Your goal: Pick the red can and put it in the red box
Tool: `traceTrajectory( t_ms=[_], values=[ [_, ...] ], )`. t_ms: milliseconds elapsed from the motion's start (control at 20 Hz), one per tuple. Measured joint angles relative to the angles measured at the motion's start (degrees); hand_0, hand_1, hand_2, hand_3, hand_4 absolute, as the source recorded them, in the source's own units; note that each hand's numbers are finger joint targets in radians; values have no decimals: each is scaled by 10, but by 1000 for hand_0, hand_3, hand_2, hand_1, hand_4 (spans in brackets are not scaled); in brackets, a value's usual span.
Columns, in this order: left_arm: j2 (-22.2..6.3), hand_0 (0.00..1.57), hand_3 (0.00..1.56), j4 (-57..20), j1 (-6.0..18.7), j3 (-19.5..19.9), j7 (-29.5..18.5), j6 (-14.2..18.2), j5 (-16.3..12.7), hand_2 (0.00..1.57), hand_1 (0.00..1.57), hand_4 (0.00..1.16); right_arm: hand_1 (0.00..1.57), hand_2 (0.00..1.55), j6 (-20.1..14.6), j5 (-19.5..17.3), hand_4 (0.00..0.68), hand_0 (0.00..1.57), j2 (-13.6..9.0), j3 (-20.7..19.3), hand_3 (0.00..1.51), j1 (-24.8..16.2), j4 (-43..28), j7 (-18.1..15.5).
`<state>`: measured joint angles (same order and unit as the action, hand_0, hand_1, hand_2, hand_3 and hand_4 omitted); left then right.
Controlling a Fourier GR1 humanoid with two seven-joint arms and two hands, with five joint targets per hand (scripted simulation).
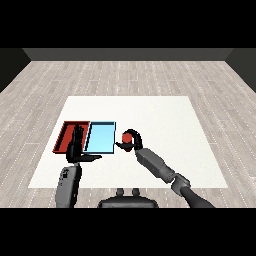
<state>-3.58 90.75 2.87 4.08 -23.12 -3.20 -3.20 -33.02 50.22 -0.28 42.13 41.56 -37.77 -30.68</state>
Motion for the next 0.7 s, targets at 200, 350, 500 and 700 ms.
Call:
traceTrajectory(
  t_ms=[200,350,500,700],
  values=[
    [-1,0,0,4,-15,1,-9,-5,-2,0,0,0,1571,1480,8,-11,589,1571,-1,-16,1407,7,9,4],
    [2,0,0,-7,-8,-2,-18,1,8,0,0,0,1571,1479,-8,-39,604,1571,-4,-29,1407,3,-20,12],
    [7,0,0,2,-12,-13,-14,2,14,0,0,0,1571,1475,-21,-68,613,1571,-9,-40,1401,-2,-51,20],
    [4,0,0,0,-7,-16,-11,0,17,0,0,0,1570,1474,-58,-107,605,1570,-30,-43,1403,-8,-120,48]
  ],
)
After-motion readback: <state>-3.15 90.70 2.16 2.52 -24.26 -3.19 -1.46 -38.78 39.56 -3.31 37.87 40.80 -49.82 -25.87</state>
